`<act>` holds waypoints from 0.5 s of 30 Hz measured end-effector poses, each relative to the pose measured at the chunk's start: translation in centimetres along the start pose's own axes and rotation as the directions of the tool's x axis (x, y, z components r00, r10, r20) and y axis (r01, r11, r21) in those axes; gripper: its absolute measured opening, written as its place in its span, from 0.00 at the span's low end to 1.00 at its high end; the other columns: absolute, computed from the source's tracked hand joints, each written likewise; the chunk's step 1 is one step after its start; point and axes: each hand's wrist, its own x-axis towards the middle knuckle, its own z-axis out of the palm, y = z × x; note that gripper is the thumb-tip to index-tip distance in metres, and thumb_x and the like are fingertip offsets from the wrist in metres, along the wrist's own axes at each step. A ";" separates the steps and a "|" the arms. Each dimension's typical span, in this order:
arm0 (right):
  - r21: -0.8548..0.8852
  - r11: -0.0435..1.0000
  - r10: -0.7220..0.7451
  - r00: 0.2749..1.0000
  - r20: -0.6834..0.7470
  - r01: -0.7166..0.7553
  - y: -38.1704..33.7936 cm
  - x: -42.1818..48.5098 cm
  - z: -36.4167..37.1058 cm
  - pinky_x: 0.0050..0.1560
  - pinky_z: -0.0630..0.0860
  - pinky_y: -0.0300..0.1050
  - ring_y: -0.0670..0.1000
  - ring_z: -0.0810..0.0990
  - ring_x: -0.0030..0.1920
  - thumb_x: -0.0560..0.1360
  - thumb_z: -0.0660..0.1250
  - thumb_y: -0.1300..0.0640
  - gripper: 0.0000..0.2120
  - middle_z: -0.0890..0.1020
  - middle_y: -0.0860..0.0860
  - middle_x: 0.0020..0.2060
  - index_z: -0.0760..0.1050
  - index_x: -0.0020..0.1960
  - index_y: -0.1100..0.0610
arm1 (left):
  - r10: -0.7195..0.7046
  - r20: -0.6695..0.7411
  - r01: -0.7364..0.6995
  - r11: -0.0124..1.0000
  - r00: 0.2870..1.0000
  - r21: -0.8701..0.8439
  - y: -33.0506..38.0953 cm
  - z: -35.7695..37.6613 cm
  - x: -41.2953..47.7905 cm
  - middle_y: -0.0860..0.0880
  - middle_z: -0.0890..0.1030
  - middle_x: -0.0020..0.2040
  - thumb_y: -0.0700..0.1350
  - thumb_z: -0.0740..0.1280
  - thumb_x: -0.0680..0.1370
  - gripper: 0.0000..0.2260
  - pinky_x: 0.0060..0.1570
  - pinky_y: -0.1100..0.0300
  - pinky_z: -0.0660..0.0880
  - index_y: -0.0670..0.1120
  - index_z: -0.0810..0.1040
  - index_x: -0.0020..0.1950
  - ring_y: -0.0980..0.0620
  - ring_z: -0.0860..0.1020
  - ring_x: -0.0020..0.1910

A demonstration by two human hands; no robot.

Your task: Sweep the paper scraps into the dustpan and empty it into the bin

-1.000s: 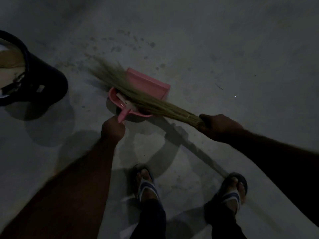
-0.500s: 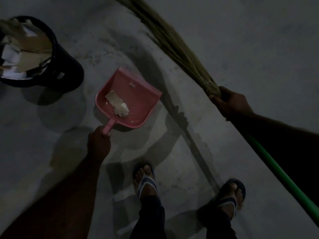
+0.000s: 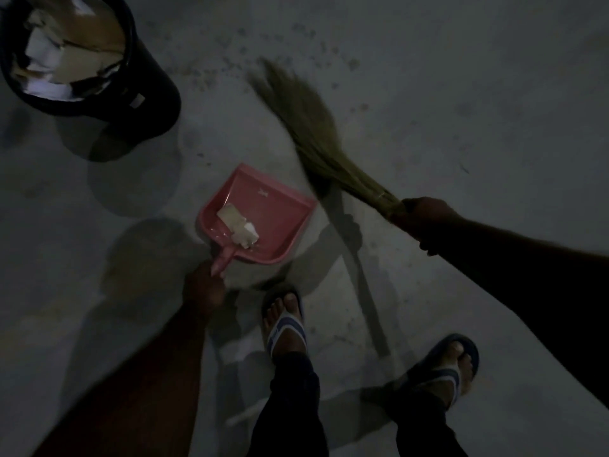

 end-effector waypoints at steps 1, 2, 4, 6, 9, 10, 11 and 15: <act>-0.039 0.999 -0.020 1.000 0.016 0.020 0.0 -0.4 0.9 0.29 0.78 0.43 0.56 0.81 0.34 0.80 0.62 0.41 0.23 0.78 0.55 0.43 0.73 0.69 0.51 | -0.013 -0.003 0.013 1.000 1.000 -0.014 1.0 0.4 0.6 0.34 0.80 0.54 0.40 0.66 0.76 0.12 0.54 0.47 0.72 0.38 0.78 0.58 0.33 0.78 0.55; -0.069 0.997 -0.038 0.999 0.036 0.040 0.1 -0.7 1.7 0.28 0.78 0.43 0.55 0.81 0.34 0.80 0.62 0.40 0.22 0.78 0.54 0.42 0.73 0.69 0.50 | -0.012 -0.006 0.012 1.000 1.000 -0.024 1.9 0.7 1.4 0.34 0.79 0.55 0.39 0.66 0.76 0.13 0.55 0.48 0.72 0.38 0.77 0.60 0.34 0.77 0.56; -0.104 0.991 -0.070 0.994 0.080 0.078 0.1 -1.6 3.1 0.30 0.80 0.45 0.55 0.81 0.33 0.79 0.61 0.38 0.22 0.79 0.53 0.41 0.74 0.68 0.48 | -0.023 -0.014 0.023 0.999 1.000 -0.036 3.4 1.0 2.8 0.35 0.79 0.57 0.40 0.66 0.77 0.14 0.57 0.48 0.72 0.38 0.76 0.62 0.34 0.76 0.58; -0.138 0.981 -0.123 0.987 0.104 0.137 0.0 -2.2 4.0 0.31 0.82 0.46 0.54 0.81 0.33 0.79 0.60 0.37 0.20 0.79 0.52 0.41 0.73 0.66 0.45 | -0.074 -0.005 0.074 0.997 0.997 -0.028 4.2 0.8 3.9 0.37 0.79 0.58 0.42 0.65 0.78 0.14 0.58 0.48 0.72 0.40 0.75 0.63 0.36 0.76 0.59; -0.233 0.929 -0.277 0.957 0.080 0.289 -0.6 -2.7 4.0 0.30 0.79 0.43 0.49 0.79 0.34 0.80 0.59 0.38 0.17 0.78 0.48 0.39 0.72 0.65 0.43 | -0.101 -0.036 0.099 0.993 0.994 -0.067 3.7 -0.1 4.5 0.38 0.79 0.57 0.42 0.65 0.78 0.14 0.58 0.49 0.73 0.41 0.76 0.63 0.37 0.77 0.58; -0.256 0.908 -0.328 0.943 0.055 0.331 -0.9 -2.7 3.7 0.34 0.78 0.43 0.49 0.78 0.36 0.80 0.59 0.39 0.18 0.79 0.48 0.40 0.72 0.66 0.44 | -0.120 -0.046 0.115 0.989 0.992 -0.089 3.1 -0.6 4.3 0.38 0.79 0.57 0.42 0.64 0.78 0.13 0.58 0.48 0.74 0.41 0.76 0.62 0.37 0.77 0.58; -0.258 0.897 -0.363 0.931 0.028 0.358 -1.3 -2.7 3.1 0.39 0.78 0.44 0.50 0.78 0.39 0.81 0.59 0.40 0.18 0.81 0.50 0.43 0.71 0.68 0.45 | -0.129 -0.063 0.122 0.987 0.990 -0.109 2.3 -1.1 3.9 0.38 0.80 0.56 0.41 0.64 0.78 0.13 0.58 0.48 0.74 0.40 0.76 0.61 0.37 0.77 0.57; -0.277 0.895 -0.384 0.920 -0.077 0.350 -3.1 -2.7 0.7 0.48 0.80 0.51 0.57 0.81 0.45 0.80 0.60 0.39 0.19 0.82 0.54 0.50 0.70 0.67 0.44 | -0.090 -0.157 0.065 0.986 0.984 -0.154 -2.2 -3.1 1.5 0.34 0.80 0.52 0.39 0.65 0.77 0.12 0.51 0.48 0.73 0.36 0.77 0.59 0.35 0.78 0.52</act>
